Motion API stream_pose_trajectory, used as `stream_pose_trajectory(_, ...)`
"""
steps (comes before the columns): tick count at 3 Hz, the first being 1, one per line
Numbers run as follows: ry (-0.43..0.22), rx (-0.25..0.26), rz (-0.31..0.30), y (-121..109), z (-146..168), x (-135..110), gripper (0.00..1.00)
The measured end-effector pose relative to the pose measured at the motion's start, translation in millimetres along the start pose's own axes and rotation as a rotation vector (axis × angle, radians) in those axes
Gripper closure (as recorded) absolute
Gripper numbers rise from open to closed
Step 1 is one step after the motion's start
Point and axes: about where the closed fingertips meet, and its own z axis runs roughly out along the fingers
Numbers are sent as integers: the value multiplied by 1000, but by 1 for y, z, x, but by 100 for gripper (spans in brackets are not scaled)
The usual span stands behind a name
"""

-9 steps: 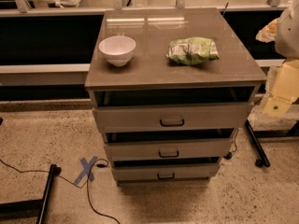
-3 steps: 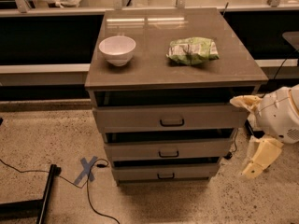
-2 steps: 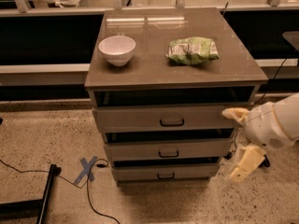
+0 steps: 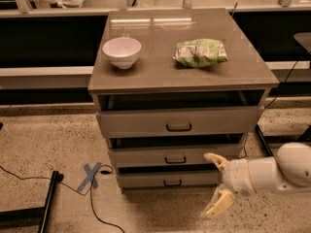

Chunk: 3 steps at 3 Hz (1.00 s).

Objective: Open bottom drawer

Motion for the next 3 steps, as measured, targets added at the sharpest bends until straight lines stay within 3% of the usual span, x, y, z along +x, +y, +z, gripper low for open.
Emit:
stream_pose_trajectory(1,-82,1,11,-2,37,27,0)
stream_pose_trajectory(3,-68,-9,18,-13,54,42,0)
